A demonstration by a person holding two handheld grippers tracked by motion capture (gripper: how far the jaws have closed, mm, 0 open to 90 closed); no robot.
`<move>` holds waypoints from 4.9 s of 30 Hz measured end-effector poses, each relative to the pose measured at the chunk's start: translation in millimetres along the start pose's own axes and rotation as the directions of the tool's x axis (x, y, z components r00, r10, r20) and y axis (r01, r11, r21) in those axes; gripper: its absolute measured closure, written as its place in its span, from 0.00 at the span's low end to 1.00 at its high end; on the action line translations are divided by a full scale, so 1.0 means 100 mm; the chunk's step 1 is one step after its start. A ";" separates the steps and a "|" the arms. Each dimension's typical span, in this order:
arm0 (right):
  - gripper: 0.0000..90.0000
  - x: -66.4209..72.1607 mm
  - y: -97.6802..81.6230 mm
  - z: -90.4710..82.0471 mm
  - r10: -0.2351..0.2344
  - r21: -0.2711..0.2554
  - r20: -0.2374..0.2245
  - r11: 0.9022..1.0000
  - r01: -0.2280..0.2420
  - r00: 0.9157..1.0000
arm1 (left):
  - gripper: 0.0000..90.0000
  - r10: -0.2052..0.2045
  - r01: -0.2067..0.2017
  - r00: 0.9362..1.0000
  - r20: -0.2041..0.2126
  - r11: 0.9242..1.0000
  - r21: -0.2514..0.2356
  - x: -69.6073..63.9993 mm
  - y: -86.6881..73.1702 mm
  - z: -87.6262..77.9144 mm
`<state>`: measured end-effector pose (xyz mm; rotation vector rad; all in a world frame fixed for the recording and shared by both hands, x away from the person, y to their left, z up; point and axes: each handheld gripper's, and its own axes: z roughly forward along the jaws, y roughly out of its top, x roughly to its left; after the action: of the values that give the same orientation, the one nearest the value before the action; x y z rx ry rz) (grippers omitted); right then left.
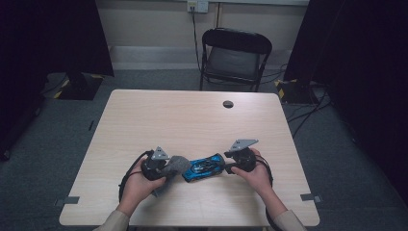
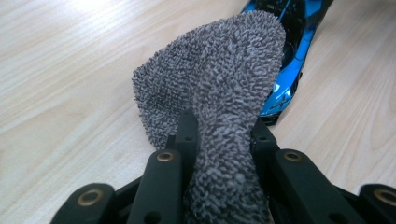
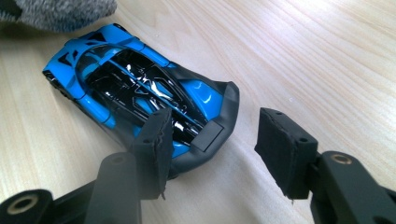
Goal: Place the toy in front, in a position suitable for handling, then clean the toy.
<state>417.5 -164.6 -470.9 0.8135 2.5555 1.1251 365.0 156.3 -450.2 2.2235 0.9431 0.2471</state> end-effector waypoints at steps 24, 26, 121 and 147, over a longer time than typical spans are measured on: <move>0.61 -0.08 -0.05 -0.22 0.036 -0.031 -0.053 0.999 -0.037 0.998 | 0.80 0.044 -0.041 0.998 0.038 0.996 -0.084 -0.22 0.55 0.14; 0.62 -0.08 -0.05 -0.22 0.039 -0.036 -0.057 0.999 -0.042 0.998 | 0.80 0.061 -0.057 0.997 0.045 0.995 -0.080 -0.27 0.63 0.21; 0.66 -0.01 -0.01 0.01 0.050 0.005 -0.023 0.999 -0.050 0.998 | 0.79 0.162 -0.163 0.979 0.125 0.987 -0.003 -0.69 0.56 0.59; 0.66 0.00 0.01 0.00 0.035 0.016 -0.015 0.999 -0.035 0.999 | 0.80 0.101 -0.104 0.992 0.071 0.994 0.032 -0.39 0.21 0.28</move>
<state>417.9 -163.6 -470.5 0.8600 2.5755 1.1264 360.9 104.4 -453.5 2.3012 0.8031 0.2003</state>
